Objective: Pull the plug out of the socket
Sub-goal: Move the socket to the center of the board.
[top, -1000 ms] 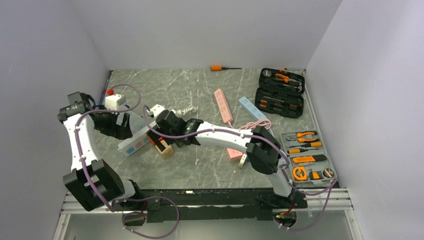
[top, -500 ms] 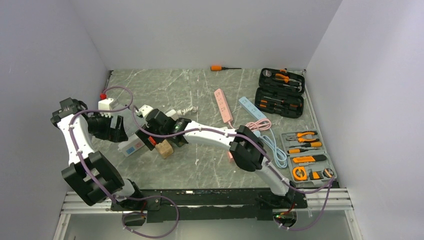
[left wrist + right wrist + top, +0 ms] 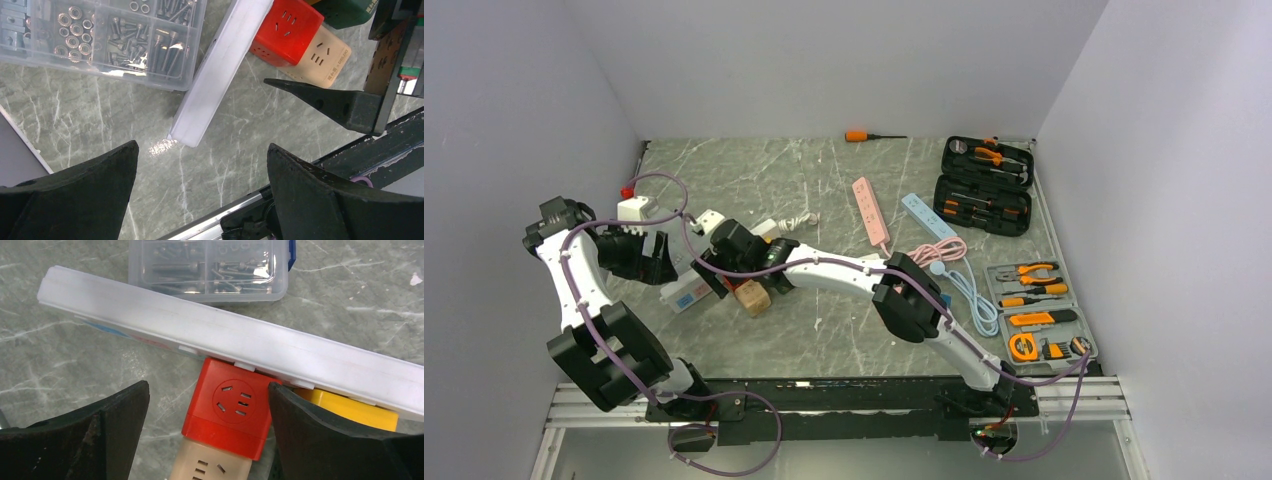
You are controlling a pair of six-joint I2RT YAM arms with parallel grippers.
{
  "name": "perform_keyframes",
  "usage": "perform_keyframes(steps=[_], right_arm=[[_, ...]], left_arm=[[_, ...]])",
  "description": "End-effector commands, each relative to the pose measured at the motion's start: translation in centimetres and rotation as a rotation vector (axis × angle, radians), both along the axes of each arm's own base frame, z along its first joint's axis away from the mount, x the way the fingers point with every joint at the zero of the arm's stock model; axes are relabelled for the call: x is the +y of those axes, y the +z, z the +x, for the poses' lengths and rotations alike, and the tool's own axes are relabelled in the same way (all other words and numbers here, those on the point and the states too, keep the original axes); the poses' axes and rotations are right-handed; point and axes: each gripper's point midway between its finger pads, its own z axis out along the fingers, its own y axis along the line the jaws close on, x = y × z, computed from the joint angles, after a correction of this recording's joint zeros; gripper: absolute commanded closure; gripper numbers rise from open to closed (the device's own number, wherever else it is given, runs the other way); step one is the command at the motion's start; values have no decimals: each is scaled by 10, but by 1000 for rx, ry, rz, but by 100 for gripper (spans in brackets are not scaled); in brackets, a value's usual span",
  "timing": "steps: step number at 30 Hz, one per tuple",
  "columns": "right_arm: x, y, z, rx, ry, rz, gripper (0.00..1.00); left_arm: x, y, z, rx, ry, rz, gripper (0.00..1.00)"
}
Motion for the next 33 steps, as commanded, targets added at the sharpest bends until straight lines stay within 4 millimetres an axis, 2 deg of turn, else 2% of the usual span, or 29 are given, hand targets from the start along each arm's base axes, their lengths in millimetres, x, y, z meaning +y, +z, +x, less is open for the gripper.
perform_keyframes(steps=[1, 6, 9, 15, 22, 27, 33], right_arm=[[-28, -36, -3, 12, -45, -125, 11], [-39, -22, 12, -55, -124, -131, 11], [-37, -16, 16, -74, -139, -117, 11], [-29, -29, 9, -40, -117, -123, 14], [-36, -33, 2, -36, -98, -128, 39], [-54, -32, -4, -38, -107, -137, 57], [-91, -26, -13, -57, -142, -162, 60]], left_arm=[[-8, 13, 1, -54, -29, -23, 1], [-11, 19, 2, -80, -36, -26, 1], [-12, 19, 3, -83, -37, -30, 1], [-13, 22, 1, -78, -39, -34, 1], [-17, 26, 1, -82, -40, -57, 1], [-25, 21, 1, -69, -48, -104, 1], [-42, 3, 0, -6, -97, -92, 1]])
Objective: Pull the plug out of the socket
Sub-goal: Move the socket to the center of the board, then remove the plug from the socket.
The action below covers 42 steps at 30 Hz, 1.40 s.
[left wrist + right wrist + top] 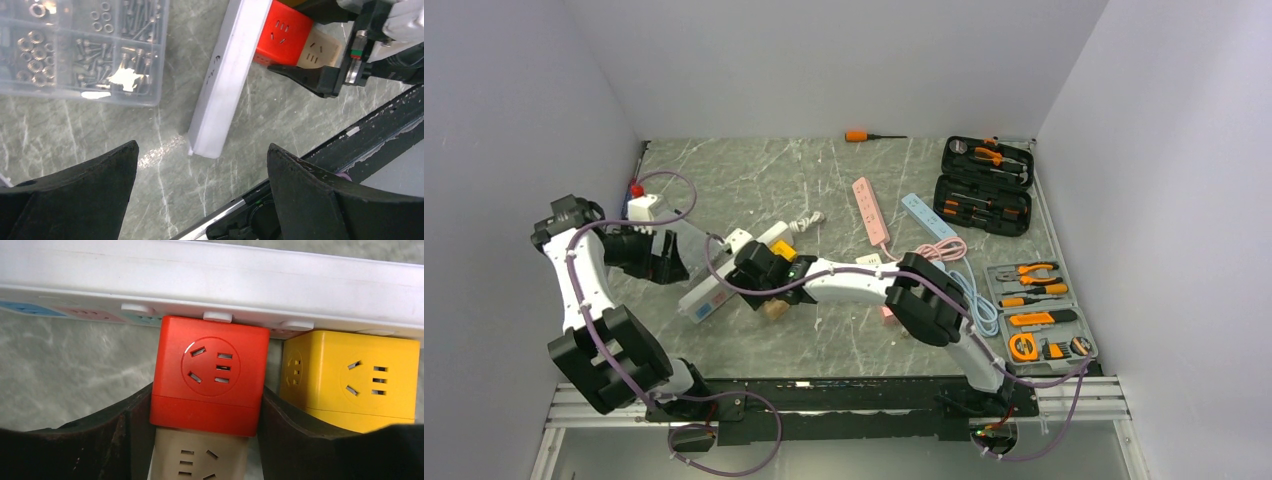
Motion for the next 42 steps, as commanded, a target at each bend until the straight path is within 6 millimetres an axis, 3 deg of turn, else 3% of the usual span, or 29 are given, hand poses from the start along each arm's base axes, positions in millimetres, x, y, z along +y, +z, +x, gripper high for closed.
perform_keyframes(steps=[1, 11, 14, 18, 23, 27, 32, 42], right_arm=[[-37, 15, -7, -30, -40, -48, 61], [-90, 17, -24, -20, -103, -62, 60], [-98, 13, -27, -14, -114, -67, 50], [-96, 13, -27, -8, -113, -53, 29], [-75, 22, -21, -16, -95, -15, 22], [-67, 19, -17, -15, -93, -14, 22], [-72, 3, -19, 20, -100, -20, 24], [-79, -22, -25, 69, -94, -36, 38]], left_arm=[[-18, -6, 1, 8, -55, -2, 1], [-66, -25, -6, 57, -202, -13, 1], [-76, -31, -8, 64, -240, -19, 1], [-80, -36, -9, 59, -272, -18, 1], [-86, -36, -8, 22, -296, -36, 1], [-89, -34, -5, -18, -311, -49, 1], [-93, -36, -5, -51, -330, -51, 1], [-105, -37, 0, -75, -362, -49, 1]])
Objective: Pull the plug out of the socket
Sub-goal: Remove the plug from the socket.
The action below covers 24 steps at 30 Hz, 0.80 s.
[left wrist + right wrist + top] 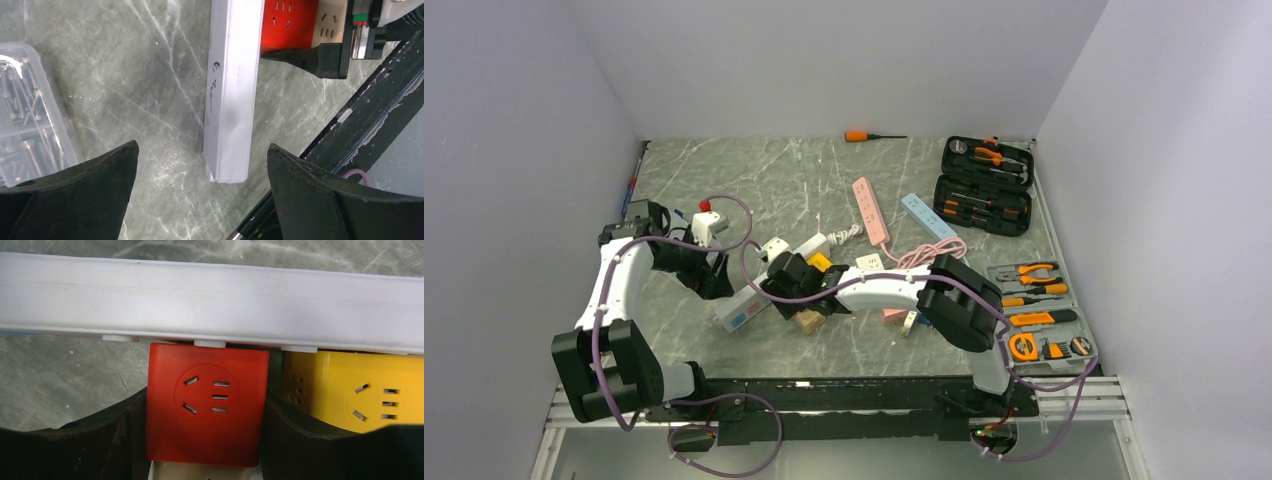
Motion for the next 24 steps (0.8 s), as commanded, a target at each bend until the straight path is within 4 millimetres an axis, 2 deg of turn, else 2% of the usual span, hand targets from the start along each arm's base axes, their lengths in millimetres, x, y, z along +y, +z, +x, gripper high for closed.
perform_keyframes(steps=[1, 4, 7, 11, 14, 17, 24], right_arm=[[5, -12, 0, 20, 1, 15, 40], [5, -17, 0, 39, -4, 20, 47], [4, -10, 6, 45, -19, 42, 57], [0, 22, 26, 23, -55, 102, 80], [-1, 52, 36, 18, -64, 176, 90], [-2, 74, 40, 9, -63, 228, 95], [2, 92, 41, 0, -67, 274, 97]], left_arm=[[-14, 7, 3, -64, -45, -27, 1], [-20, 6, 1, -72, -66, -28, 1], [-24, 3, 0, -75, -79, -27, 1], [-30, -1, 0, -82, -97, -31, 0], [-34, -5, 1, -92, -98, -31, 1], [-37, -6, 5, -113, -87, -38, 1], [-44, -6, 8, -137, -92, -43, 0]])
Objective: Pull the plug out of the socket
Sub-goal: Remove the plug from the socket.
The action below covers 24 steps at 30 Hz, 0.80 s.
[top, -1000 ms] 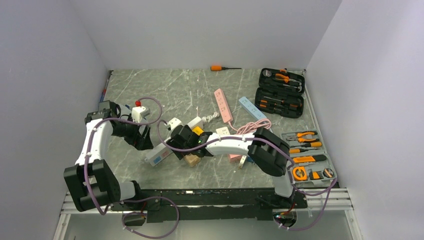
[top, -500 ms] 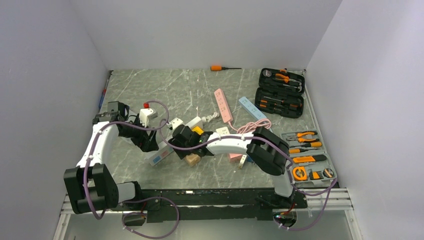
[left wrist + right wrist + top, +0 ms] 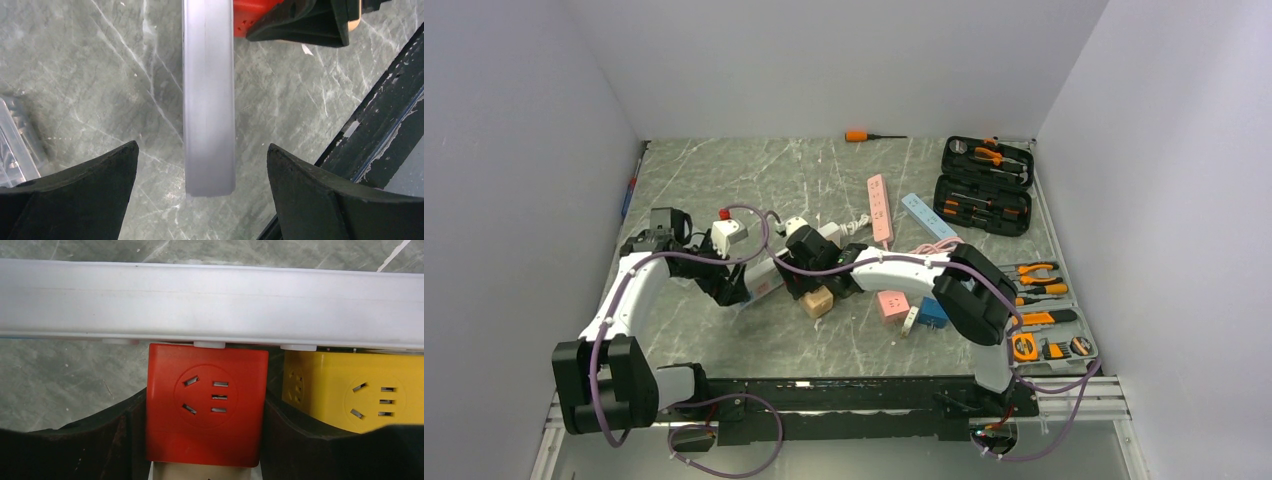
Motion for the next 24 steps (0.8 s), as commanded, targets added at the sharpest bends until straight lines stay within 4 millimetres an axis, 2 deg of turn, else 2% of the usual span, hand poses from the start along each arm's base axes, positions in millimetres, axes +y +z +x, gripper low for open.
perform_keyframes(steps=[1, 8, 13, 20, 24], right_arm=[[23, 78, 11, -98, -18, 202, 97], [35, 124, 8, -136, 29, 318, 97], [38, 146, 5, -153, 48, 377, 97], [45, 161, 3, -159, 67, 419, 97], [50, 161, 2, -154, 70, 433, 97]], left_arm=[[-10, 11, 11, -73, -11, -25, 1], [-12, 19, 26, -123, -15, -14, 1], [-18, 14, 28, -101, -25, -20, 1], [-20, 16, 34, -129, -11, -13, 1], [-16, 16, 39, -141, 14, 4, 6]])
